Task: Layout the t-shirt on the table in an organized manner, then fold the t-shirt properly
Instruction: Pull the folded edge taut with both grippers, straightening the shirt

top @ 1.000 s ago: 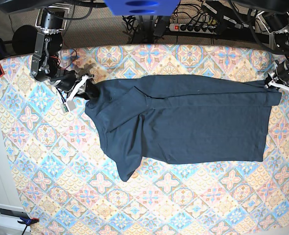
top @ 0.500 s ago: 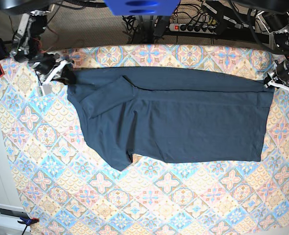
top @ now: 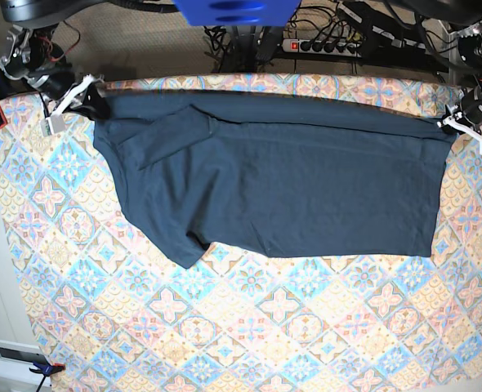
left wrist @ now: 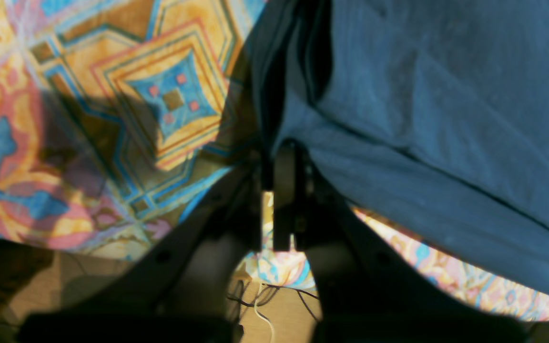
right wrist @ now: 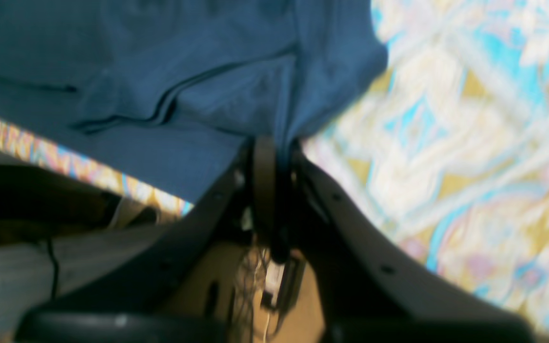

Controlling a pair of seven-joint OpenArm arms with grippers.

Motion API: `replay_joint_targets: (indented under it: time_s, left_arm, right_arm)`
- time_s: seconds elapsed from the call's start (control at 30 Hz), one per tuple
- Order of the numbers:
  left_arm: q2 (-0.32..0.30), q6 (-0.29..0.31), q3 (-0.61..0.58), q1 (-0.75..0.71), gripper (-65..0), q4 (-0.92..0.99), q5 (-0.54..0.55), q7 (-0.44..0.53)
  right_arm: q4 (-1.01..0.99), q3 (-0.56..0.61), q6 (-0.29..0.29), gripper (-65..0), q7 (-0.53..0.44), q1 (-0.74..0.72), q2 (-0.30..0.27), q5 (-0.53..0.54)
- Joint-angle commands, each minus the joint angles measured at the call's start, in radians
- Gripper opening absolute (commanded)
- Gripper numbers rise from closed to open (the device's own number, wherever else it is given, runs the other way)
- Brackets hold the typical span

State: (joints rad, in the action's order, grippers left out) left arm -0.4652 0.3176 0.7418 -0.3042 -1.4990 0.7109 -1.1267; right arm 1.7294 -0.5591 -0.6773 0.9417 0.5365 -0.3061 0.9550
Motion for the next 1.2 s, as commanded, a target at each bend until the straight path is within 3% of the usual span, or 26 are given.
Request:
replay_joint_targets:
  time_s: [0.0, 0.2, 0.3, 0.5, 0.8, 0.97, 1.17]
  left_arm:
    - [-0.023, -0.002, 0.008, -0.014, -65.0, -0.021, -0.004, 0.017]
    - [-0.023, -0.002, 0.008, -0.053, -65.0, -0.025, -0.015, 0.020]
    - [-0.022, -0.007, 0.008, -0.056, -64.6, -0.025, -0.015, 0.015]
    - [-0.022, -0.011, 0.011, -0.062, -56.4, -0.025, -0.010, 0.014]
    - [-0.023, -0.007, 0.025, -0.108, -46.3, -0.027, 0.072, 0.014]
    - [-0.023, -0.007, 0.129, -0.094, -45.7, -0.027, 0.195, 0.018]
    - [-0.028, -0.010, 0.132, 0.026, -45.7, -0.027, 0.214, 0.020]
  right_arm:
    - [0.014, -0.011, 0.000, -65.0, -0.019, 0.015, -0.017, 0.014]
    - [0.014, -0.005, 0.003, -65.0, -0.017, 0.053, -0.017, 0.000]
    - [0.014, -0.008, 0.004, -65.0, 0.035, 0.046, -0.015, -0.093]
    - [0.014, -0.012, 0.004, -62.0, 0.055, 0.046, -0.012, -0.193]
    - [0.033, -0.132, 0.004, -54.6, 0.061, 0.044, 0.026, -0.195]
    - [0.093, -0.149, 0.004, -54.4, 0.061, 0.010, 0.026, -0.198]
    - [0.099, -0.149, 0.004, -54.5, 0.063, -0.089, 0.026, -0.195]
